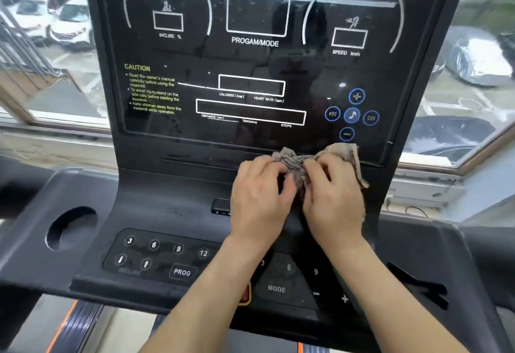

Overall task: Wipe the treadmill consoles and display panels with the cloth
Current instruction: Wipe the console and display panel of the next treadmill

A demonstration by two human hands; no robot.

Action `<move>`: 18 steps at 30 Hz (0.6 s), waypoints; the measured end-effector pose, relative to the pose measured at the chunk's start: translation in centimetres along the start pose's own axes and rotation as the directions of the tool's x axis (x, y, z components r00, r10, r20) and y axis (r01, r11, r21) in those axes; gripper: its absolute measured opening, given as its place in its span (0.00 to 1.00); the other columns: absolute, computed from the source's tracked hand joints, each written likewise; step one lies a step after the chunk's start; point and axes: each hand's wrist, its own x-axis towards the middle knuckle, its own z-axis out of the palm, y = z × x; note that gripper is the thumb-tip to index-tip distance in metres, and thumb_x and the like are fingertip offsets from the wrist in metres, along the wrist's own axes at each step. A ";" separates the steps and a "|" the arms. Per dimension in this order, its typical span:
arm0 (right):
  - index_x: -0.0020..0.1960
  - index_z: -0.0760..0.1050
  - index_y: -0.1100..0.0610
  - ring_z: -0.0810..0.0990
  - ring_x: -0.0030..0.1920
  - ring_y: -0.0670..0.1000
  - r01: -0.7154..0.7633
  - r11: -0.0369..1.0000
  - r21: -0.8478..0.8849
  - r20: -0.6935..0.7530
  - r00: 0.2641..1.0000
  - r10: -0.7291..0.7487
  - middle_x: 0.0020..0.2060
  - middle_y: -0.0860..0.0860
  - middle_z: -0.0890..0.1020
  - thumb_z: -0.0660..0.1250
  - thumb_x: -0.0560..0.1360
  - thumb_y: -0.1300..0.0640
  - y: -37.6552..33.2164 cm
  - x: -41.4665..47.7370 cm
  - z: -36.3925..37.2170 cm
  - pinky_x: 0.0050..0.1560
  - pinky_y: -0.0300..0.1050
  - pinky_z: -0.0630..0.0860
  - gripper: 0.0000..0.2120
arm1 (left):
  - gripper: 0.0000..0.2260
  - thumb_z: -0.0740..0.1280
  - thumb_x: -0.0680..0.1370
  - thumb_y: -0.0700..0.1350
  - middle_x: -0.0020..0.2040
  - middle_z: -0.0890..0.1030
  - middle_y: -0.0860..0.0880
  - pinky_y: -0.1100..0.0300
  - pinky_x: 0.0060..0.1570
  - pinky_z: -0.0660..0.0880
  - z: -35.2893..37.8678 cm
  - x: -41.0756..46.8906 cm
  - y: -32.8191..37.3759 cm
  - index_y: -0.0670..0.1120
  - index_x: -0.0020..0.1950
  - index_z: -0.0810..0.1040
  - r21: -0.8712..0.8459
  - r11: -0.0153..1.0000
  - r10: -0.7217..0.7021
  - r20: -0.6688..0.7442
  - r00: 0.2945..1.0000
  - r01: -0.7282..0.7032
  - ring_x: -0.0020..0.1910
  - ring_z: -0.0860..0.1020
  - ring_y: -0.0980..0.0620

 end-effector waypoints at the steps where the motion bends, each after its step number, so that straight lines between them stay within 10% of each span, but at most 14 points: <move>1: 0.50 0.80 0.65 0.75 0.43 0.59 0.023 1.000 -0.001 0.015 1.000 -0.023 0.44 0.59 0.79 0.64 0.72 0.66 -0.3 -0.4 0.5 0.42 0.54 0.74 0.09 | 0.09 0.66 0.74 0.49 0.49 0.80 0.52 0.61 0.45 0.73 -0.3 -0.2 -0.7 0.47 0.48 0.82 0.048 0.999 0.001 0.006 1.000 -0.001 0.45 0.74 0.50; 12: 0.42 0.76 0.62 0.74 0.41 0.59 0.250 0.966 0.059 0.226 0.940 -0.257 0.39 0.57 0.76 0.69 0.71 0.65 -9.4 2.2 6.6 0.36 0.52 0.70 0.02 | 0.19 0.69 0.73 0.41 0.54 0.74 0.44 0.58 0.51 0.67 -7.4 -0.2 -9.2 0.43 0.64 0.76 0.198 0.947 -0.253 -0.027 0.967 0.253 0.52 0.73 0.44; 18: 0.51 0.78 0.62 0.75 0.48 0.56 0.183 0.953 0.243 0.330 0.908 -0.259 0.47 0.56 0.78 0.60 0.75 0.63 -16.3 3.2 10.9 0.43 0.50 0.74 0.10 | 0.18 0.68 0.75 0.49 0.46 0.79 0.53 0.63 0.45 0.75 -11.2 2.2 -13.2 0.55 0.64 0.69 -0.292 0.728 -0.616 0.117 0.779 0.620 0.43 0.78 0.59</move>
